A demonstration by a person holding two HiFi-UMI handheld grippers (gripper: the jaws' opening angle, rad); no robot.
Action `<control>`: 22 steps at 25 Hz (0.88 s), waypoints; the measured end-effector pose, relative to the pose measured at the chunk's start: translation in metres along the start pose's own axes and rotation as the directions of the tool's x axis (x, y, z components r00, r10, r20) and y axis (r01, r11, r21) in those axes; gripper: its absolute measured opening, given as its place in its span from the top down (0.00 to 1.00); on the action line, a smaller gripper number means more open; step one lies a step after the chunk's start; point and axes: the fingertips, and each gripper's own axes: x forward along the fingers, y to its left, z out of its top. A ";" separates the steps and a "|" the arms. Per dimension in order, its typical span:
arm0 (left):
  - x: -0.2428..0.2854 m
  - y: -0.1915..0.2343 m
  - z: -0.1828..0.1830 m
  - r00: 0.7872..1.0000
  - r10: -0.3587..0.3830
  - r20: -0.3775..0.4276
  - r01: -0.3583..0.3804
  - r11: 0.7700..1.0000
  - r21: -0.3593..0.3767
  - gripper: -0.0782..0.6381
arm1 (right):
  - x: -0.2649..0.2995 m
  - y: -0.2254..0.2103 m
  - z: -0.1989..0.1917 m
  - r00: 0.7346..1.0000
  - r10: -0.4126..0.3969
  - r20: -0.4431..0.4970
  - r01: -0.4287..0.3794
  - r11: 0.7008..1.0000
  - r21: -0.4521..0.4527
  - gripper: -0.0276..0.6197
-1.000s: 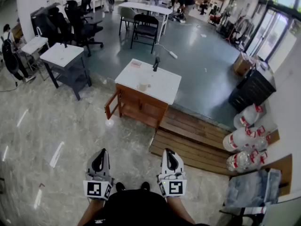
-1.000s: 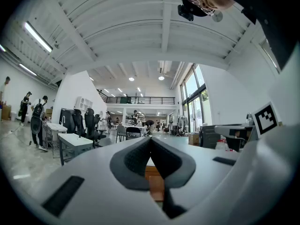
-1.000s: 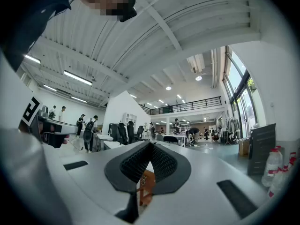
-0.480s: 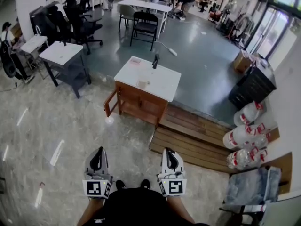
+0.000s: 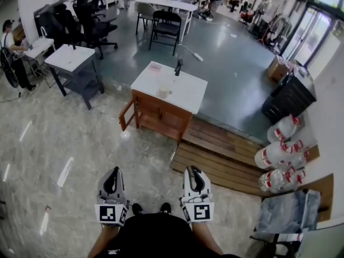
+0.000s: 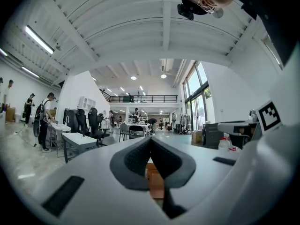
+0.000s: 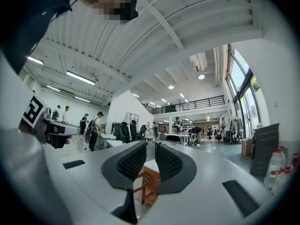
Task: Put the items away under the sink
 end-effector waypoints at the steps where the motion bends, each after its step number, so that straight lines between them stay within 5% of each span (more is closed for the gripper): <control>1: 0.000 0.000 0.000 1.000 0.000 -0.001 0.000 1.000 0.000 0.88 | 0.000 0.001 0.001 1.000 0.006 0.000 -0.006 1.000 0.006 0.85; 11: -0.001 0.002 -0.002 1.000 0.003 -0.005 -0.003 1.000 -0.001 0.88 | 0.002 0.004 -0.002 0.999 0.032 -0.013 -0.031 0.998 0.056 0.65; 22: 0.000 0.003 -0.003 1.000 0.004 -0.008 -0.004 1.000 -0.004 0.88 | 0.005 0.008 -0.003 0.997 0.075 -0.012 -0.074 0.995 0.063 0.32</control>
